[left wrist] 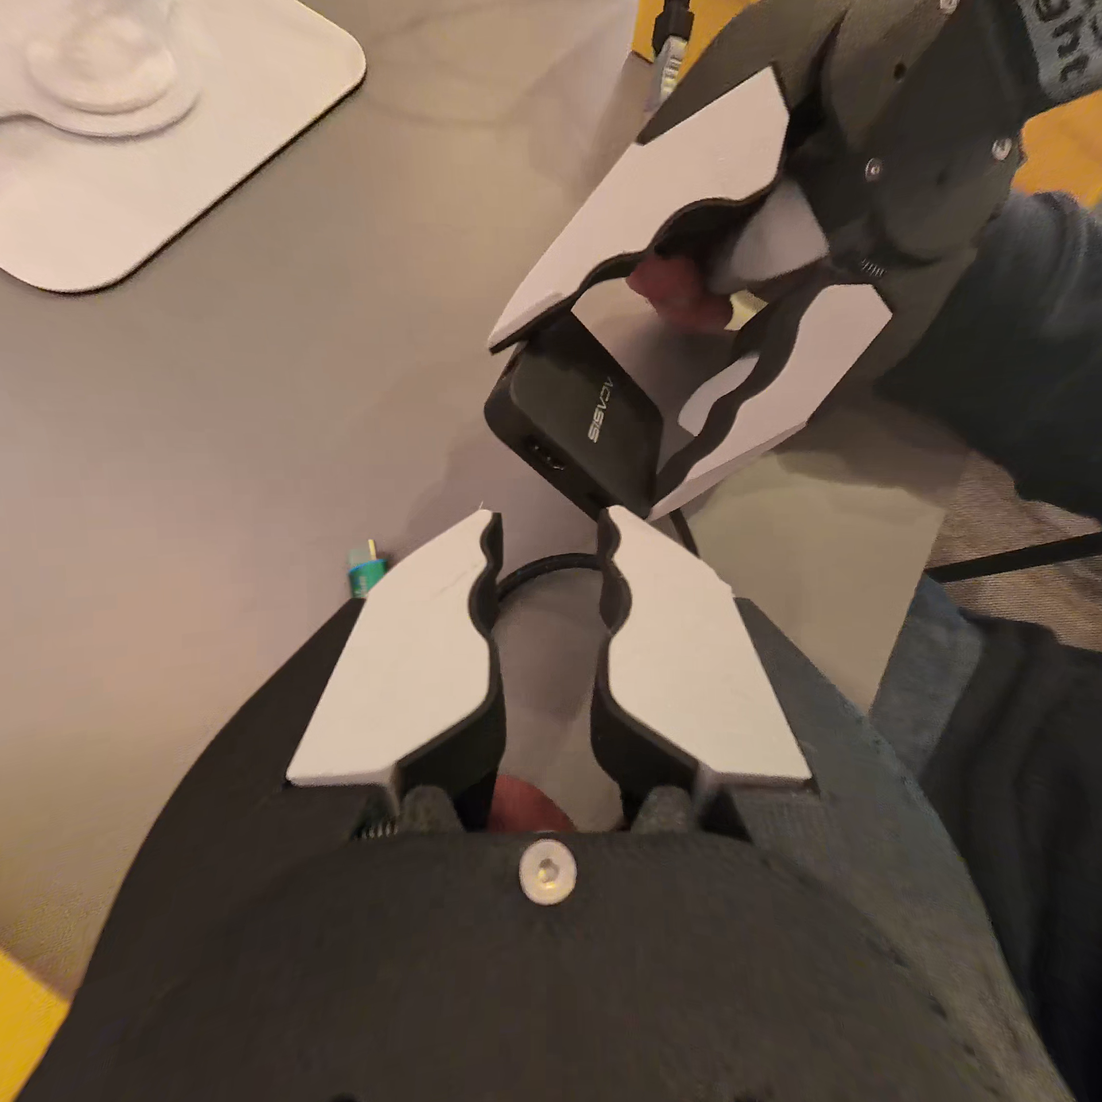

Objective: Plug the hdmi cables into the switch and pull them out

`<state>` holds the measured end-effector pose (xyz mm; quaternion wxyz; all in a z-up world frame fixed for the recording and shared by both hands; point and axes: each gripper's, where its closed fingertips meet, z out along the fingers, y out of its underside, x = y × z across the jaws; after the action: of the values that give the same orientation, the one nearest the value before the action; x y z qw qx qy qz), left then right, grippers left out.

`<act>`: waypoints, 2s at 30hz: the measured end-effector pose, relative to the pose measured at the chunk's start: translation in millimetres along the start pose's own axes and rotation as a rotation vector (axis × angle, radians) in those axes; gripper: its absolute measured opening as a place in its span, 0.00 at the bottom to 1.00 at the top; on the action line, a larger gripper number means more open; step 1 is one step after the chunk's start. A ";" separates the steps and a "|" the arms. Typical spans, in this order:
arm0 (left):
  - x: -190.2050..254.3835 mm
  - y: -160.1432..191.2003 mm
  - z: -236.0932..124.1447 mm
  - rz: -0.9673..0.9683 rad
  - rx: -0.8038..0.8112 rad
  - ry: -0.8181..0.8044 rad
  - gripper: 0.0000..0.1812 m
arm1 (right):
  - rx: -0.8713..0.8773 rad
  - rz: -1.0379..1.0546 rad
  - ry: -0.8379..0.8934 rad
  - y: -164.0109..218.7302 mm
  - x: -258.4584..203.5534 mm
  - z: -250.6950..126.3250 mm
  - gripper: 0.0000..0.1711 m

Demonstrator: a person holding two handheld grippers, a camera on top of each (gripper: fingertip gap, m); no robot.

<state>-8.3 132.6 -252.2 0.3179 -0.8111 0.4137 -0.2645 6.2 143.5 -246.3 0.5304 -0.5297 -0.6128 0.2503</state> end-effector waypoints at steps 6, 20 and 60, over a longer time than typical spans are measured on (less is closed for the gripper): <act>15.9 -10.9 -5.5 -0.101 0.069 0.147 0.26 | 0.007 -0.093 0.022 -10.5 -4.4 0.4 0.38; 27.5 -3.7 11.8 -0.077 0.024 0.079 0.08 | -0.217 -0.380 0.146 3.4 -8.3 24.4 0.50; -113.7 67.8 -0.4 0.012 -0.311 -0.557 0.08 | -0.295 -0.213 0.232 35.5 23.1 11.6 0.46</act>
<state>-101.5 197.0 -320.6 0.2928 -0.8886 0.3511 0.0363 12.1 178.7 -271.8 0.5376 -0.5590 -0.6301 0.0377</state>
